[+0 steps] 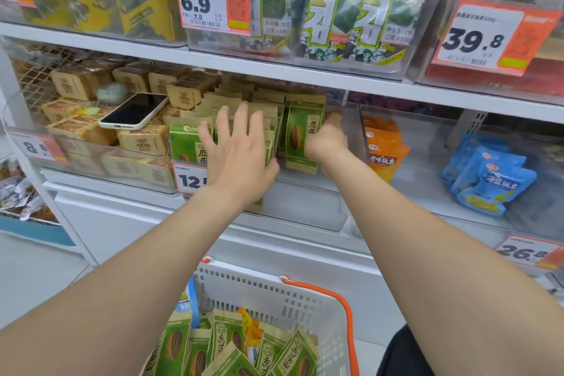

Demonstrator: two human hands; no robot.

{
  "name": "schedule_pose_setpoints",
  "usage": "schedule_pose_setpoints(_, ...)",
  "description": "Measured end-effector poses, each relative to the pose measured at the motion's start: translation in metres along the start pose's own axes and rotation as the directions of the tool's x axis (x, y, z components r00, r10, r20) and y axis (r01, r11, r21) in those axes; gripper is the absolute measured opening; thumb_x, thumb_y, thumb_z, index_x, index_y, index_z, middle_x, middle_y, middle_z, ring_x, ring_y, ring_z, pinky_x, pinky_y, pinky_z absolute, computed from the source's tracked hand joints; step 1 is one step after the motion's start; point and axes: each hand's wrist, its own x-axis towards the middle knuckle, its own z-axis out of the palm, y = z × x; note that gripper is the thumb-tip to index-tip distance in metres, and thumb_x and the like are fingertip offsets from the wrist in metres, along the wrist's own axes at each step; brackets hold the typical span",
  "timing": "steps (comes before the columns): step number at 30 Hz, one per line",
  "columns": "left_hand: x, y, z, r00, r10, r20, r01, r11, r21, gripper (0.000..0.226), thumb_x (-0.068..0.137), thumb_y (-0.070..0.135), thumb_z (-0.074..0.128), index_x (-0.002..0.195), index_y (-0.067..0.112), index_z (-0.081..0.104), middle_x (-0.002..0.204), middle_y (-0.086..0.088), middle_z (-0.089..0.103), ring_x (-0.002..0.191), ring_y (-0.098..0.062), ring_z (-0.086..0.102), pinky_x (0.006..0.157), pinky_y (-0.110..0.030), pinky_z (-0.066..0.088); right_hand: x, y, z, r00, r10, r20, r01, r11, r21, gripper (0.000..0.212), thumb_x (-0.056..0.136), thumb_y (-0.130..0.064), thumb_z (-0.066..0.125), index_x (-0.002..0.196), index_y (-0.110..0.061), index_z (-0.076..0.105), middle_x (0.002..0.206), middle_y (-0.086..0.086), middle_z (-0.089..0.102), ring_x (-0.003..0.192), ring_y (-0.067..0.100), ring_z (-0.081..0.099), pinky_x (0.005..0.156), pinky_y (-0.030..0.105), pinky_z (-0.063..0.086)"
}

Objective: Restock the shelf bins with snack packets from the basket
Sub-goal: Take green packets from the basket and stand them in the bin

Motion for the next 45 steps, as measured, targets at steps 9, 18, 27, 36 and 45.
schedule_pose_setpoints(9, 0.003, -0.003, 0.008, 0.997, 0.017, -0.076, -0.016, 1.000, 0.015, 0.073, 0.078, 0.050, 0.071, 0.140, 0.021, 0.045, 0.156, -0.009, 0.037, 0.142, -0.038, 0.032, 0.116, -0.065, 0.019, 0.021, -0.001, 0.023, 0.996, 0.020, -0.085, -0.022, 0.999, -0.024, 0.055, 0.088, -0.005, 0.069, 0.138, -0.012, 0.047, 0.134, 0.016, 0.058, 0.125, 0.036, 0.059, 0.096, 0.040, 0.053)
schedule_pose_setpoints(18, 0.003, -0.004, 0.009, 0.996, 0.021, -0.090, -0.021, 1.000, 0.005, 0.072, 0.079, 0.052, 0.071, 0.139, 0.021, 0.046, 0.155, -0.010, 0.038, 0.141, -0.038, 0.033, 0.115, -0.065, 0.019, 0.021, 0.001, 0.019, 0.995, 0.087, -0.044, -0.087, 0.996, 0.004, 0.037, 0.089, -0.008, 0.070, 0.125, -0.006, 0.061, 0.121, 0.012, 0.068, 0.115, 0.030, 0.067, 0.076, 0.027, 0.050)
schedule_pose_setpoints(27, -0.003, -0.004, -0.002, 0.995, 0.060, -0.079, -0.064, 0.996, -0.056, 0.078, 0.079, 0.055, 0.072, 0.144, 0.023, 0.043, 0.154, -0.007, 0.037, 0.138, -0.035, 0.034, 0.112, -0.063, 0.026, -0.005, -0.001, 0.013, 1.000, 0.001, 0.025, 0.000, 0.999, -0.047, 0.037, 0.087, -0.027, 0.063, 0.120, -0.010, 0.065, 0.121, 0.013, 0.067, 0.112, 0.035, 0.065, 0.092, 0.038, 0.057)
schedule_pose_setpoints(36, -0.025, -0.015, -0.027, 0.950, 0.272, -0.153, -0.298, 0.935, -0.192, 0.036, 0.077, 0.023, 0.070, 0.109, 0.018, 0.054, 0.107, -0.006, 0.050, 0.096, -0.033, 0.049, 0.074, -0.045, 0.043, -0.084, 0.003, -0.012, 0.762, -0.645, -0.048, 0.608, 0.740, -0.289, 0.026, 0.087, -0.033, 0.045, 0.080, -0.017, 0.064, 0.077, 0.010, 0.063, 0.071, 0.037, 0.054, 0.063, 0.039, 0.048)
schedule_pose_setpoints(45, -0.074, -0.024, -0.014, 0.773, 0.335, 0.538, -0.363, 0.930, -0.058, 0.017, 0.093, 0.043, 0.059, 0.104, 0.032, 0.067, 0.098, 0.002, 0.067, 0.098, -0.029, 0.066, 0.068, -0.035, 0.047, -0.126, 0.064, 0.018, 0.506, -0.204, 0.838, 0.819, 0.418, -0.393, 0.020, 0.071, -0.029, 0.056, 0.073, -0.015, 0.071, 0.066, 0.003, 0.069, 0.067, 0.027, 0.067, 0.063, 0.036, 0.060)
